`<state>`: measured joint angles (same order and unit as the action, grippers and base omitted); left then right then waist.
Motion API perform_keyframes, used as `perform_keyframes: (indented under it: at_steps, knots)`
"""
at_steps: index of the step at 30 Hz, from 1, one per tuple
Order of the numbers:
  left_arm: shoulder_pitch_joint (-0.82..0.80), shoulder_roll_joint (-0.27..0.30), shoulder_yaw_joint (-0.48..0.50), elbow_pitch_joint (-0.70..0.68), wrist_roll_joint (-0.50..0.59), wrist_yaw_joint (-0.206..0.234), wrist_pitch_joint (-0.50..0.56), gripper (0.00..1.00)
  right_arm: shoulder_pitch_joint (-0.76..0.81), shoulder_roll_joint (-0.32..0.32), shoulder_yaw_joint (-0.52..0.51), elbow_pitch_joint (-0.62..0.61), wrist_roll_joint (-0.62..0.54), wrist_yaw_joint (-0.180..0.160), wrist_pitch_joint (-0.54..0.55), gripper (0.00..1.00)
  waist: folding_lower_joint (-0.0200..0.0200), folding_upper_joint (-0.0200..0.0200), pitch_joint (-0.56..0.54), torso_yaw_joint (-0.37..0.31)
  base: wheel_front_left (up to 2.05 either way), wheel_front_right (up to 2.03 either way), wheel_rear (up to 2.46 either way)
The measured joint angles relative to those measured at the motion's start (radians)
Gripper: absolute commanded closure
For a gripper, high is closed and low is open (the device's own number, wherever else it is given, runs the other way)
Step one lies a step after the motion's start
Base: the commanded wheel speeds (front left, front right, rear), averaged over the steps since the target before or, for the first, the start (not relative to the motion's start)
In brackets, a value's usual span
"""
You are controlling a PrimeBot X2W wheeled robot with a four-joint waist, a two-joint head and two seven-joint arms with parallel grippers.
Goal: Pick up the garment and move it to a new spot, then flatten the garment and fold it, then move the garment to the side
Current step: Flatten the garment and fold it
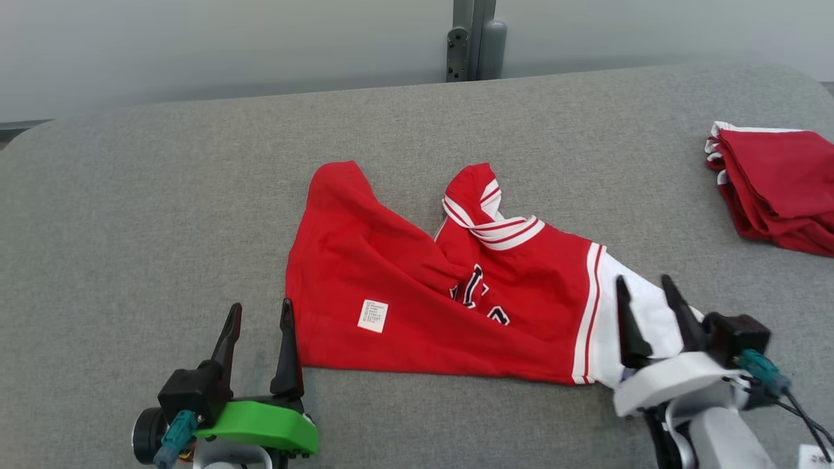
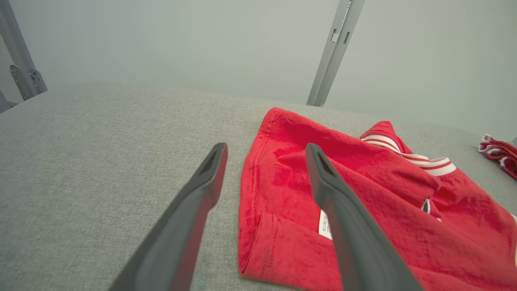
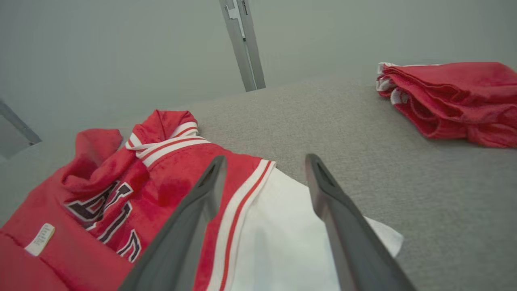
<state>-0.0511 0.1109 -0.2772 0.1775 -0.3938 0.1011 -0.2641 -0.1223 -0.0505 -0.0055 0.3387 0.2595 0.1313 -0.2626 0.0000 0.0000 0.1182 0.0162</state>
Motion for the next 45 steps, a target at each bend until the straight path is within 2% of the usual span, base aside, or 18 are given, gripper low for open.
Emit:
perform_keyframes:
  at_steps: [4,8,18,19,20,21,22,31,45]
  knots:
    - [-0.003,-0.009,-0.003,0.003,0.003,-0.003,0.0,0.0,-0.092,-0.002,0.174,0.035,-0.039,0.0,0.013,0.0,0.0,0.0,0.004,0.027,0.0,0.0,0.0]
    - [-0.008,-0.019,-0.005,0.005,0.008,-0.008,0.0,0.0,-0.203,-0.039,0.331,0.103,-0.031,0.0,0.056,0.0,0.0,0.0,0.011,0.064,0.0,0.0,0.0]
    - [-0.022,-0.046,-0.007,0.012,0.01,-0.019,0.0,0.0,-0.41,-0.112,0.608,0.31,0.114,0.0,0.157,0.0,0.0,0.0,0.032,0.192,0.0,0.0,0.0]
    - [-0.022,-0.048,-0.003,0.013,0.01,-0.019,0.0,0.0,-0.425,-0.12,0.628,0.331,0.128,0.0,0.175,0.2,0.0,0.0,0.034,0.206,0.0,0.0,0.0]
    - [-0.021,-0.05,-0.001,0.013,0.01,-0.02,0.0,0.0,-0.439,-0.128,0.64,0.348,0.144,0.0,0.19,0.66,0.0,0.0,0.036,0.218,0.0,0.0,0.0]
    - [-0.021,-0.051,0.001,0.013,0.01,-0.021,0.0,0.0,-0.453,-0.135,0.649,0.365,0.165,0.0,0.205,0.96,0.0,0.0,0.037,0.23,0.0,0.0,0.0]
    - [-0.021,-0.053,0.002,0.013,0.01,-0.022,0.0,0.0,-0.467,-0.143,0.655,0.38,0.183,0.0,0.217,1.0,0.0,0.0,0.039,0.242,0.0,0.0,0.0]
    - [-0.019,-0.058,0.005,0.012,0.008,-0.026,0.0,0.0,-0.644,-0.215,0.664,0.456,0.212,0.0,0.173,1.0,0.0,0.0,0.057,0.307,0.0,0.0,0.0]
    - [-0.034,-0.06,-0.042,0.0,-0.011,-0.021,0.0,0.0,-0.917,-0.297,0.621,0.656,0.158,0.0,0.104,1.0,0.0,0.0,0.1,0.366,0.0,0.0,0.0]
